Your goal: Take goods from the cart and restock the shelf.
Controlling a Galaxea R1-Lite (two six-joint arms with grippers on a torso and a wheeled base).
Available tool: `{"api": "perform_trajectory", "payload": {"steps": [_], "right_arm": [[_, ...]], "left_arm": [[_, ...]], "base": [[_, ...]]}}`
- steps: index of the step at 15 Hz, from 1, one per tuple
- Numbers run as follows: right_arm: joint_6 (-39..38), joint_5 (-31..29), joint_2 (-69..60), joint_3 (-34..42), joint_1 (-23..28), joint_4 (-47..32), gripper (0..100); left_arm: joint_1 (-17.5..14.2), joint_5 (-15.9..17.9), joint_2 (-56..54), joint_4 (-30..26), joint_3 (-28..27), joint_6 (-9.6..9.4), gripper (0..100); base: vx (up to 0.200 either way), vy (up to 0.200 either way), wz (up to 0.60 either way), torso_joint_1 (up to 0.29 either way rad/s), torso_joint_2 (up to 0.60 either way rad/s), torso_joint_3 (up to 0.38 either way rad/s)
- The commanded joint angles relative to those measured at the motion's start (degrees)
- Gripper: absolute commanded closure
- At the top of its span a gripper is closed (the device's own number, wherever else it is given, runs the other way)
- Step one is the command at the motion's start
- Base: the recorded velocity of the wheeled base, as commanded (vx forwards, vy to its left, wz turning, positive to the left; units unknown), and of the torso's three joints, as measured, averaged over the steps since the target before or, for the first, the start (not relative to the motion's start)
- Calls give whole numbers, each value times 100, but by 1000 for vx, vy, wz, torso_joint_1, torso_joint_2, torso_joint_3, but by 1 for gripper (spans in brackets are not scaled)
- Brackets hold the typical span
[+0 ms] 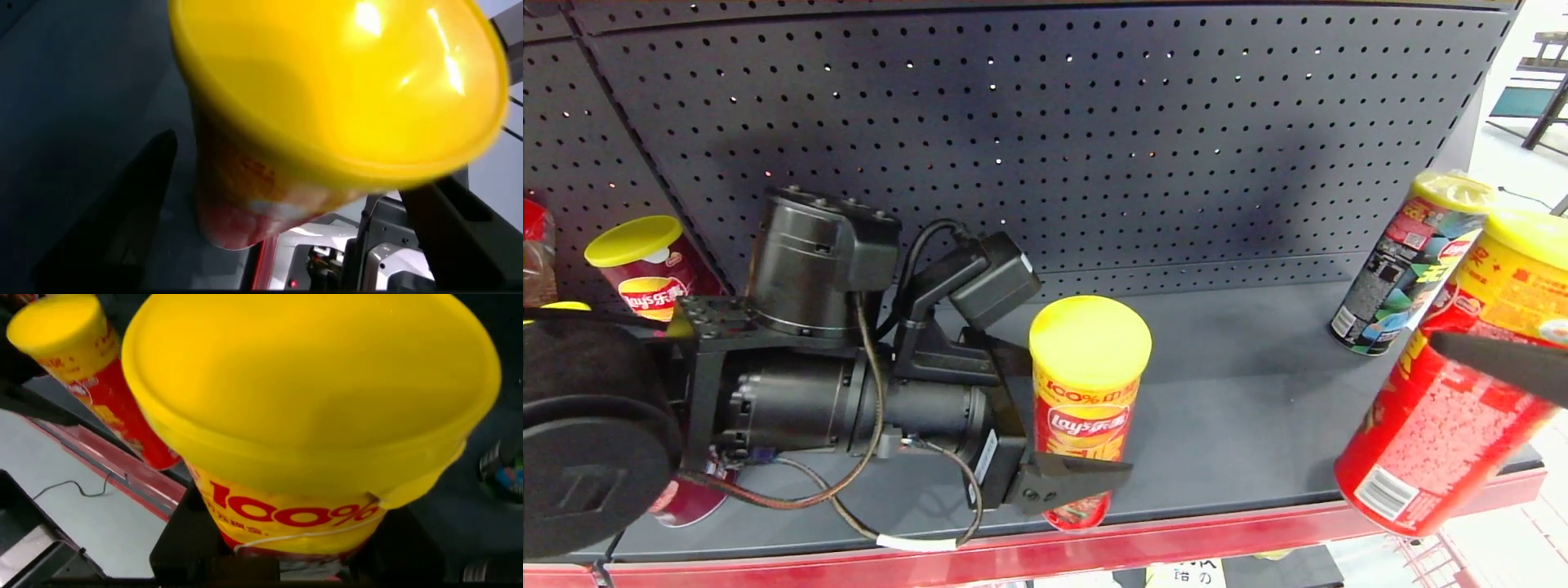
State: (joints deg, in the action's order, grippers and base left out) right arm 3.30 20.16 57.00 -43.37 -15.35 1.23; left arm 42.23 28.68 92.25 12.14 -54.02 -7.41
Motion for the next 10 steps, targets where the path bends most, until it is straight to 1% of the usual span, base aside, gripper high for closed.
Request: {"api": "perform_trajectory", "payload": {"steps": [1, 2, 3, 5, 7, 8, 10], "right_arm": [[4, 67, 1225, -620, -126, 518, 100], [4, 75, 1665, -778, -153, 879, 100], [4, 102, 1858, -875, -197, 1019, 100], [4, 181, 2438, -1332, -548, 1160, 100], [30, 190, 2869, -1490, -715, 1239, 100], [65, 181, 3115, -1569, -759, 1406, 100], [250, 199, 3537, -1771, -768, 1740, 100]], "left_arm": [[-13, -100, -497, 7, 278, 64, 0], [-13, -161, -708, 7, 418, 152, 0], [-13, -179, -813, 7, 471, 196, 0], [-39, -267, -1314, -1, 779, 451, 0], [-110, -548, -1736, -1, 1244, 609, 0], [-136, -636, -1912, -1, 1420, 688, 0], [-136, -847, -2035, -1, 1534, 899, 0]], "base": [[0, 0, 0, 0, 0, 0], [0, 0, 0, 0, 0, 0], [0, 0, 0, 0, 0, 0], [0, 0, 0, 0, 0, 0], [0, 0, 0, 0, 0, 0], [0, 0, 0, 0, 0, 0], [0, 0, 0, 0, 0, 0]]}}
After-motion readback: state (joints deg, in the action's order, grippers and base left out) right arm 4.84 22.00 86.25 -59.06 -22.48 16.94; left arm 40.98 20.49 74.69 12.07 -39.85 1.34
